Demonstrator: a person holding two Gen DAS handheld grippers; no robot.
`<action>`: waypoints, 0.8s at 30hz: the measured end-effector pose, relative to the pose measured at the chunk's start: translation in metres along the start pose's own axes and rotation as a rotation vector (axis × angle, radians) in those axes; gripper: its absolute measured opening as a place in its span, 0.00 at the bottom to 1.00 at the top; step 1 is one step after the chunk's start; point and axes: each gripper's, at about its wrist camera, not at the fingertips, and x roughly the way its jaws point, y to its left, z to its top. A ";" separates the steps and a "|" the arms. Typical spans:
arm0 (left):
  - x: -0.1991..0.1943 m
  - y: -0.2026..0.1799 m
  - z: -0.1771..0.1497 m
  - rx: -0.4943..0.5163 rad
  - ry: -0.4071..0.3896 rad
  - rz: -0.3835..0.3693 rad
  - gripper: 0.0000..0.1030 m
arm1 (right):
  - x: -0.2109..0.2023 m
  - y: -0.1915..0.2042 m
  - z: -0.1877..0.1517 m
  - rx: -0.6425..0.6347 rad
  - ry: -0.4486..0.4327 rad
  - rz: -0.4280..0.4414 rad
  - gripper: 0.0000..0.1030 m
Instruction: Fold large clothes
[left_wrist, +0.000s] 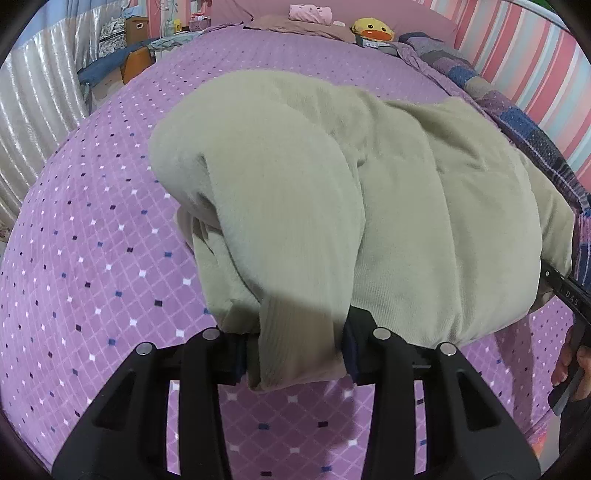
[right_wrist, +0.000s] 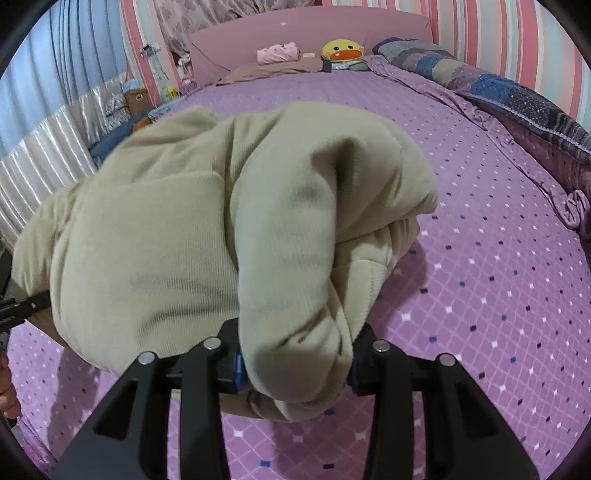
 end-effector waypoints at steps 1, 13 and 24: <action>0.002 -0.001 -0.002 0.003 0.000 0.005 0.38 | 0.001 0.000 -0.003 0.000 0.002 -0.009 0.38; 0.016 0.001 -0.013 0.035 -0.008 0.020 0.43 | 0.020 -0.001 -0.018 -0.013 0.043 -0.066 0.43; 0.023 0.001 -0.015 0.018 -0.008 0.030 0.48 | 0.029 -0.006 -0.024 -0.021 0.049 -0.070 0.47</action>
